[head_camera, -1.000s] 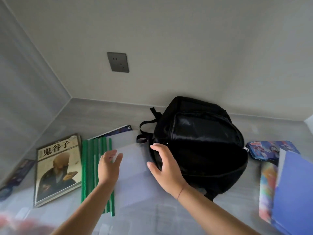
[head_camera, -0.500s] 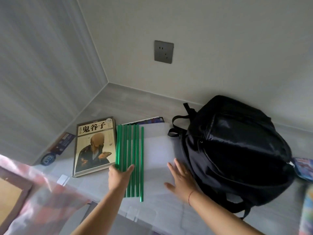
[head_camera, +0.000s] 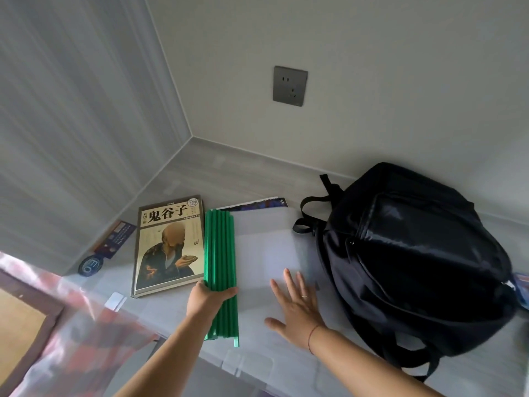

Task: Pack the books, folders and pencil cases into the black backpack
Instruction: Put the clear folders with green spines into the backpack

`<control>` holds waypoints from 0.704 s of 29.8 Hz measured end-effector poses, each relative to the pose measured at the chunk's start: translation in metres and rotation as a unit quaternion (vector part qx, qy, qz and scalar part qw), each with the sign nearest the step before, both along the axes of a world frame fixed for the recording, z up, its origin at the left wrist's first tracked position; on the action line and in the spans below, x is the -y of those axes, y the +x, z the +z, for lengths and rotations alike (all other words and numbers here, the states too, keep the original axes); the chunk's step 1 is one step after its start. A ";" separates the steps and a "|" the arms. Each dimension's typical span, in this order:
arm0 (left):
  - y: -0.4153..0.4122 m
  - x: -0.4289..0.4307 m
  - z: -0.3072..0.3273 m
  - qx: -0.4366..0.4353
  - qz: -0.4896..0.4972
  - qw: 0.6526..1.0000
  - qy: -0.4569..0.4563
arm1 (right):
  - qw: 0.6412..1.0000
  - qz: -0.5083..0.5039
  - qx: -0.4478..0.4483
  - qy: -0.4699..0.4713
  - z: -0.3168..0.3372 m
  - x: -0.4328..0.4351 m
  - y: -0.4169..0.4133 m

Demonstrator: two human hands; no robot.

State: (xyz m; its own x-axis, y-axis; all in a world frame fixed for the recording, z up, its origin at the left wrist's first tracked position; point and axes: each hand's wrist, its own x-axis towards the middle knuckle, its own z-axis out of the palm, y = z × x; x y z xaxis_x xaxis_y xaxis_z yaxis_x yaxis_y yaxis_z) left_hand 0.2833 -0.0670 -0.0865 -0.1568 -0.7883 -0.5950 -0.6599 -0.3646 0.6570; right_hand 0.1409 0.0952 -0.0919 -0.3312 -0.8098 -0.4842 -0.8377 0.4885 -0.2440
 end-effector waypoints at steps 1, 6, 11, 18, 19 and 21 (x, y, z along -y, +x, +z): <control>0.000 -0.001 0.000 0.000 0.002 1.000 0.007 | 1.000 0.005 0.009 0.001 0.001 0.001 0.002; -0.004 -0.012 0.004 -0.005 0.004 1.000 0.004 | 0.998 0.039 0.039 -0.008 0.002 0.006 0.012; -0.003 -0.016 0.008 -0.006 0.019 1.000 -0.003 | 0.998 0.022 0.059 -0.029 0.002 0.008 0.014; 0.027 -0.005 0.027 -0.051 -0.028 0.996 -0.070 | 0.960 -0.195 0.116 -0.161 0.011 0.014 -0.013; 0.033 -0.003 0.032 -0.065 -0.035 0.995 -0.073 | 0.948 -0.220 0.147 -0.174 0.013 0.017 -0.017; 0.040 0.002 0.045 -0.100 -0.047 0.992 -0.068 | 0.904 -0.280 0.242 -0.215 0.024 0.026 -0.022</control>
State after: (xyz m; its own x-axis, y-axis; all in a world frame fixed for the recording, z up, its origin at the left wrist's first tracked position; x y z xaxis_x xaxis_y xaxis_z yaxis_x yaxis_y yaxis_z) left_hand 0.3231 -0.0688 -0.0412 -0.3381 -0.8352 -0.4338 -0.5380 -0.2067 0.8172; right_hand 0.1192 0.0691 -0.0684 -0.5803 -0.7291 -0.3629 -0.2330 0.5756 -0.7838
